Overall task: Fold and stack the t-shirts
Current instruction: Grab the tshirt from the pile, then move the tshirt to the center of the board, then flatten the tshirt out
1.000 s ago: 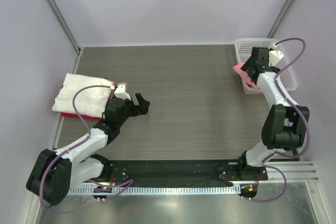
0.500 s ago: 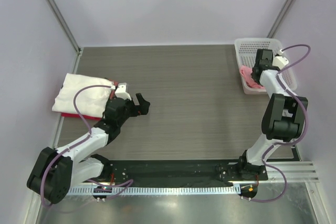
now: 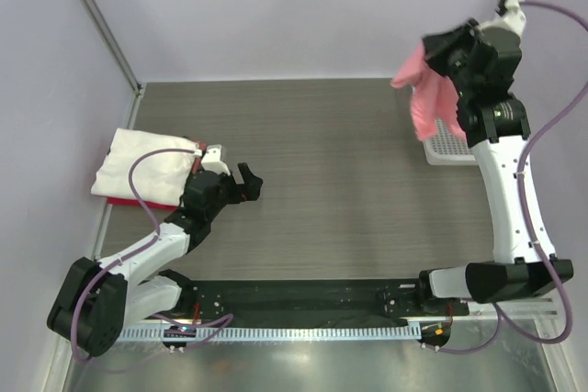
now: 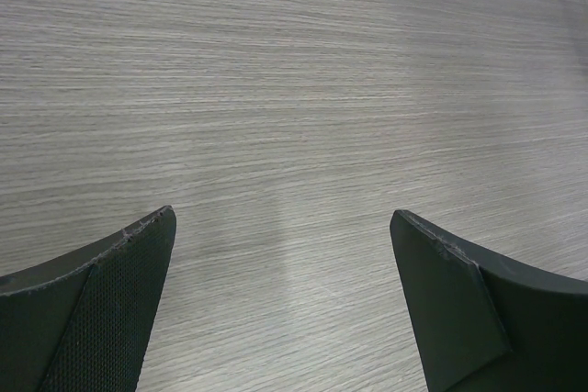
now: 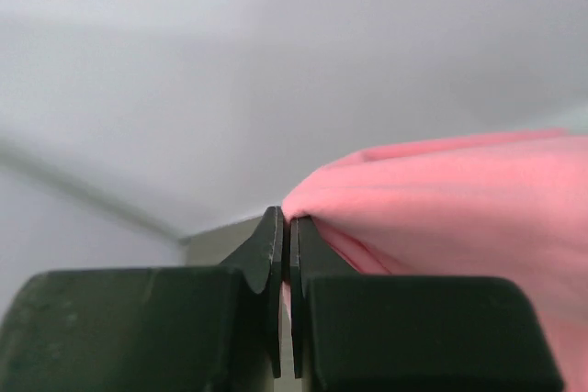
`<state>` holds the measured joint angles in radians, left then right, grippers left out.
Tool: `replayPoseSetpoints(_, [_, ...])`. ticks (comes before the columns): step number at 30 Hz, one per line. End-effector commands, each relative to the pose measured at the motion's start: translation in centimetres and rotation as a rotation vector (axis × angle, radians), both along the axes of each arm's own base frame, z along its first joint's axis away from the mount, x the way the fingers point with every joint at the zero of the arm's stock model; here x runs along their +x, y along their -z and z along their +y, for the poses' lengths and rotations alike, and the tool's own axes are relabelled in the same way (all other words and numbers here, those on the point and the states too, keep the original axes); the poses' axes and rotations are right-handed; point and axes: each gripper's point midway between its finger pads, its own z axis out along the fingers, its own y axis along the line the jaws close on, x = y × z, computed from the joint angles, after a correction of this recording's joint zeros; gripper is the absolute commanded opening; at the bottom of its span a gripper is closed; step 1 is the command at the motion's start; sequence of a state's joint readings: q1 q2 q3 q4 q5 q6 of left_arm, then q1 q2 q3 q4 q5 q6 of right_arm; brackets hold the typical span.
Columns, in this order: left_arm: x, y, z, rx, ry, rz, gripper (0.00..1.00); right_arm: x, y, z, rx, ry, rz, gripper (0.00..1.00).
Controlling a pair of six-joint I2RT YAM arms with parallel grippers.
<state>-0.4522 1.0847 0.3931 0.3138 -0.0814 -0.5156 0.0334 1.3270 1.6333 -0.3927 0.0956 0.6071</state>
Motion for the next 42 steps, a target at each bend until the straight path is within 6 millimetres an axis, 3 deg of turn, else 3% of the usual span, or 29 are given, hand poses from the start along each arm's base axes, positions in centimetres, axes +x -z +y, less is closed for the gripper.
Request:
replayPoseSetpoints(1, [0.9,-2.0,-0.6,-0.014,0.011,-0.052,1.0,-4.0,-9.4,13.0,-0.02,-0.465,-0.209,0.01])
replayPoseSetpoints(4, [0.9,-2.1,-0.5,-0.014,0.006,-0.056,1.0,-6.0,-11.8,18.1,0.008,-0.625,-0.238,0.01])
replayPoseSetpoints(7, [0.9,-2.1,-0.4,-0.011,0.004,-0.055,0.99,-6.5,-12.6,18.9,0.038,-0.657,-0.252,0.01])
replayPoseSetpoints(9, [0.9,-2.0,-0.3,-0.008,0.0,-0.055,1.0,-6.0,-11.7,18.4,0.039,-0.613,-0.229,0.01])
replayPoseSetpoints(11, [0.9,-2.1,-0.2,-0.008,-0.005,-0.057,1.0,-3.9,-7.5,17.5,0.024,-0.523,-0.13,0.01])
replayPoseSetpoints(12, [0.9,-2.1,-0.2,-0.007,-0.011,-0.057,1.0,-4.1,-6.3,16.9,0.023,-0.496,-0.106,0.01])
replayPoseSetpoints(13, [0.9,-2.1,0.0,-0.006,-0.017,-0.056,1.0,-2.7,-1.3,16.1,0.007,-0.421,0.004,0.39])
replayPoseSetpoints(14, [0.9,-2.1,0.1,-0.005,-0.025,-0.054,1.0,-2.4,1.3,15.5,0.001,-0.388,0.058,0.69])
replayPoseSetpoints(15, [0.9,-2.1,0.2,-0.004,-0.03,-0.056,1.0,-2.6,3.4,14.5,0.014,-0.347,0.104,0.88])
replayPoseSetpoints(16, [0.9,-2.1,0.2,-0.005,-0.032,-0.054,1.0,-2.6,8.9,13.7,-0.003,-0.313,0.221,0.97])
replayPoseSetpoints(18, [0.9,-2.0,0.4,-0.003,-0.041,-0.052,1.0,-3.3,12.9,12.5,-0.011,-0.268,0.296,1.0])
replayPoseSetpoints(19, [1.0,-2.0,0.6,-0.002,-0.056,-0.048,1.0,-4.1,17.0,12.3,-0.039,-0.275,0.376,1.0])
replayPoseSetpoints(21, [1.1,-1.8,0.6,0.005,-0.06,-0.034,1.0,-5.1,19.9,13.0,-0.048,-0.332,0.427,0.98])
replayPoseSetpoints(22, [1.2,-1.7,0.6,0.004,-0.064,-0.031,1.0,-6.0,22.5,13.2,-0.078,-0.368,0.469,0.93])
replayPoseSetpoints(24, [1.3,-1.4,0.8,0.014,-0.081,-0.008,1.0,-7.5,24.5,14.9,-0.08,-0.496,0.513,0.85])
replayPoseSetpoints(25, [1.5,-1.3,1.0,0.021,-0.092,-0.003,1.0,-8.4,26.1,15.7,-0.096,-0.556,0.533,0.76])
replayPoseSetpoints(28, [1.5,-1.1,0.9,0.026,-0.09,0.011,0.99,-10.8,28.7,18.3,-0.115,-0.675,0.561,0.72])
replayPoseSetpoints(31, [1.5,-1.0,0.7,0.025,-0.08,0.016,0.99,-11.9,30.3,19.7,-0.161,-0.722,0.574,0.71])
replayPoseSetpoints(35, [1.3,-0.6,0.8,0.03,-0.086,0.042,1.0,-13.3,31.9,23.2,-0.178,-0.827,0.591,0.71])
replayPoseSetpoints(39, [0.5,0.6,1.1,-0.016,-0.145,0.134,0.99,-13.3,32.5,25.9,-0.194,-0.87,0.6,0.73])
replayPoseSetpoints(41, [0.2,1.1,1.2,-0.042,-0.167,0.161,0.99,-12.8,31.8,27.0,-0.2,-0.878,0.581,0.73])
replayPoseSetpoints(42, [0.0,1.2,1.2,-0.05,-0.175,0.172,1.0,-12.9,32.7,27.6,-0.215,-0.888,0.6,0.73])
